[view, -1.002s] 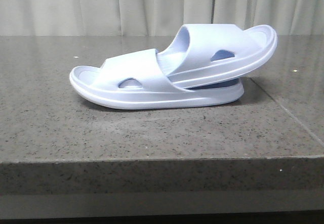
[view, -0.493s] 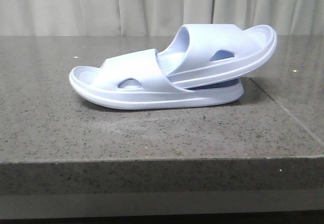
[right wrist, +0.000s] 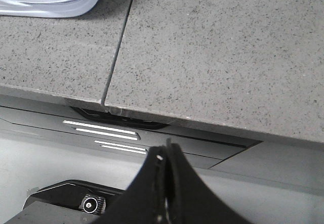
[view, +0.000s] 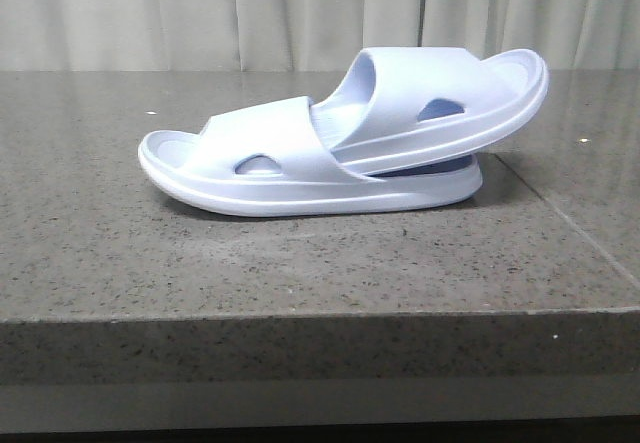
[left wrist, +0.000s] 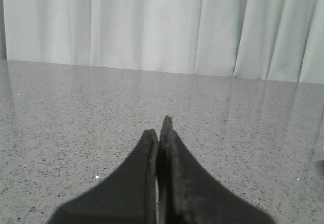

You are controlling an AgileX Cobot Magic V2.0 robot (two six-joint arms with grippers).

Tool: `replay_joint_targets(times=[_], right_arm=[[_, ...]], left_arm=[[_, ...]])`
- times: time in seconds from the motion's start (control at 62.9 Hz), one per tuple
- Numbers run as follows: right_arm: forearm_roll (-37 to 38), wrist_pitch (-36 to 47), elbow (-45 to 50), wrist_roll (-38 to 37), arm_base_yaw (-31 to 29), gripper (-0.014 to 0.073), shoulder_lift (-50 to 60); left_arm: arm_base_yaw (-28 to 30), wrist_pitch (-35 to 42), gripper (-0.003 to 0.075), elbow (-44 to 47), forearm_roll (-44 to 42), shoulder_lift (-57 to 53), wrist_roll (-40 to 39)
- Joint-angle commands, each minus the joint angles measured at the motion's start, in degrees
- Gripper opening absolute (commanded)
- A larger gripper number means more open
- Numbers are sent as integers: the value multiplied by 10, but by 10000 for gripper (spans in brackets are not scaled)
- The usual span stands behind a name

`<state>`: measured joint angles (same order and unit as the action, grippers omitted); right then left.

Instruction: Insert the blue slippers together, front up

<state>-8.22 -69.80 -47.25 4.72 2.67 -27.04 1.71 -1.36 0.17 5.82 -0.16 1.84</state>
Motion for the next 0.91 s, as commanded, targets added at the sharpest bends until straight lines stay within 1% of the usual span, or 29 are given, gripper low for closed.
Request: replay_joint_targets(times=[0.0, 0.541, 0.604, 0.7, 0.795, 0.89], right_arm=[[2, 29, -12, 2, 1, -118, -4], [2, 29, -12, 2, 1, -118, -4], [19, 38, -11, 4, 1, -118, -1], [25, 89, 6, 7, 2, -118, 13], [31, 204, 58, 9, 2, -118, 42], [35, 329, 139, 9, 2, -118, 84]], left_arm=[[1, 45, -20, 3, 3, -10, -6], [1, 45, -20, 3, 3, -10, -6], [1, 45, -20, 3, 3, -10, -6], [1, 45, -20, 3, 3, -10, -6], [1, 45, -20, 3, 3, -10, -6], [1, 45, -20, 3, 3, -10, -6]])
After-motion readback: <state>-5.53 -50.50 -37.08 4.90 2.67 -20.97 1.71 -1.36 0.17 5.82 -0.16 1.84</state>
